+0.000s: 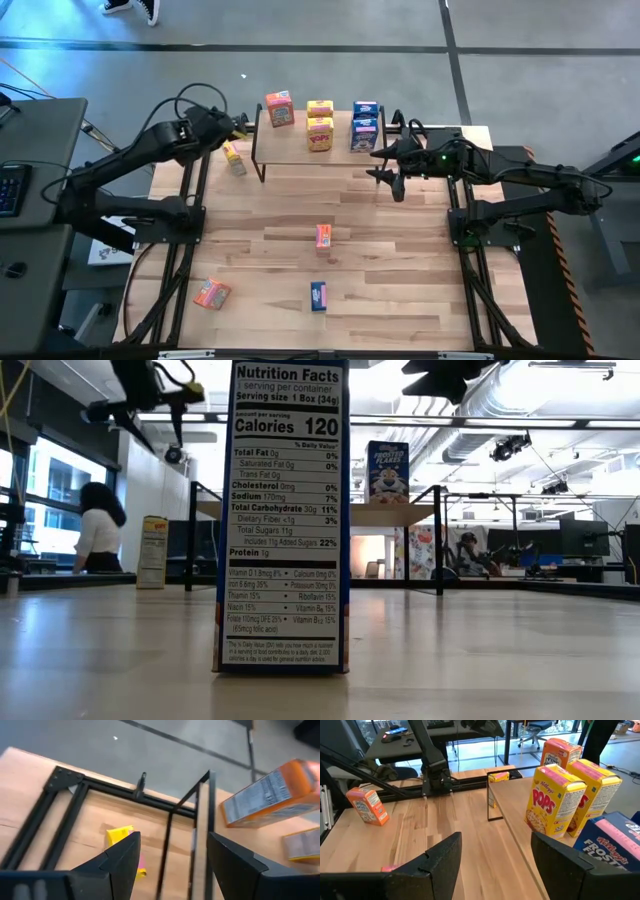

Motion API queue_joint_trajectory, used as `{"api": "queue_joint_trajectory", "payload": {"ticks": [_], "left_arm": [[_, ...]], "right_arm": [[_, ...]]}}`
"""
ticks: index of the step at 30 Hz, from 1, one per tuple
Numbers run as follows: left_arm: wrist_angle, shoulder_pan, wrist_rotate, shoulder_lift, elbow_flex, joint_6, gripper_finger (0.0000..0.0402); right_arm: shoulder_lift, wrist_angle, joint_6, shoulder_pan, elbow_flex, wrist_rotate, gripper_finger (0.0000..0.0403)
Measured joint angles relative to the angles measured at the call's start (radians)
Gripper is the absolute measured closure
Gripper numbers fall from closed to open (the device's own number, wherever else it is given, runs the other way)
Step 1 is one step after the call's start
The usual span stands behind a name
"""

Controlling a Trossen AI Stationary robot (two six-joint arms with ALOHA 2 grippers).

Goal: Stack cereal on shelf
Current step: Put the yellow cereal box on the shelf aligned with the other yellow cereal boxes

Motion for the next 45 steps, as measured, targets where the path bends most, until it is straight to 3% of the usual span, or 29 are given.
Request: {"api": "queue_joint_trajectory", "payload": {"ticks": [11, 23, 31, 40, 45], "left_arm": [[-0.002, 0.029, 0.093, 0.049, 0.000, 0.111, 0.0184], [-0.117, 0.028, 0.096, 0.051, 0.000, 0.106, 0.0184], [-0.117, 0.028, 0.088, 0.051, 0.000, 0.155, 0.0184], [-0.116, 0.028, 0.084, 0.051, 0.000, 0.157, 0.0184], [-0.114, 0.028, 0.083, 0.051, 0.000, 0.157, 0.0184]], "right_arm": [[0.000, -0.030, -0.023, 0.000, 0.000, 0.003, 0.0171], [0.039, -0.071, -0.016, 0.022, -0.010, 0.087, 0.0171], [0.022, 0.129, -0.015, 0.084, -0.181, 0.136, 0.0171], [-0.064, 0.231, -0.018, 0.098, -0.323, 0.081, 0.0171], [-0.172, 0.374, -0.020, 0.097, -0.447, 0.032, 0.0171]]}}
